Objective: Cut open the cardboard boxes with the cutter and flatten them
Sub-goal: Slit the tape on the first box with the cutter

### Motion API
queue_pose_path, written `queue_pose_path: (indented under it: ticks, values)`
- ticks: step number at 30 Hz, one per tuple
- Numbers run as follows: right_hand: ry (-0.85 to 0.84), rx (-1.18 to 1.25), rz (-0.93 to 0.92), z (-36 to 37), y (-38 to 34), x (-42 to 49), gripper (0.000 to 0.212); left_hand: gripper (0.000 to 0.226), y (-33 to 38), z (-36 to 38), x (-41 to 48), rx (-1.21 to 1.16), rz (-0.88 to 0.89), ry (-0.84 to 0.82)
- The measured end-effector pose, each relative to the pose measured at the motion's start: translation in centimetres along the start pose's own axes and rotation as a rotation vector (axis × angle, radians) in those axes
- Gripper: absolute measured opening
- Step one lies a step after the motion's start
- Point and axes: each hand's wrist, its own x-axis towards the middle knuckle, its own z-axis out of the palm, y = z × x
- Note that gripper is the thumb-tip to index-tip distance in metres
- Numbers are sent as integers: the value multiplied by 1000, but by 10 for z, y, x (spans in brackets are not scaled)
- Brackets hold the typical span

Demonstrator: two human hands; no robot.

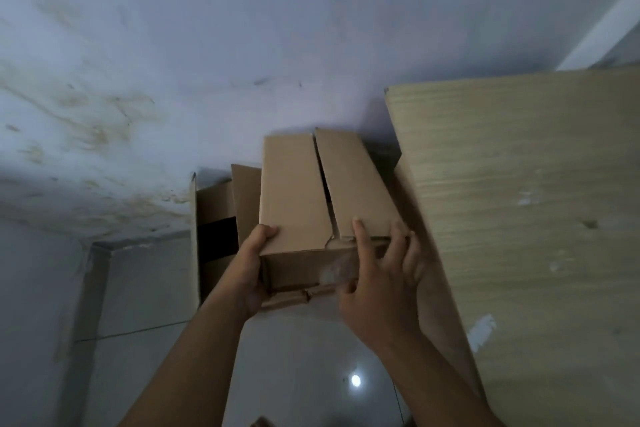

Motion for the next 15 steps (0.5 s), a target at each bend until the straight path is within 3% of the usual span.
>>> queue_pose_path:
  ticks: [5, 8, 13, 15]
  values:
    - [60, -126, -335, -64, -27, -5, 111, 56, 45, 0, -72, 17, 74, 54]
    - [152, -131, -474, -108, -46, -5, 117, 59, 73, 7, -116, -10, 111, 1]
    - [429, -190, -678, -185, -69, 1, 88, 82, 132, 21, -184, 38, 147, -54]
    - [492, -253, -742, -216, -77, 3, 89, 76, 157, 27, -208, 73, 171, -84]
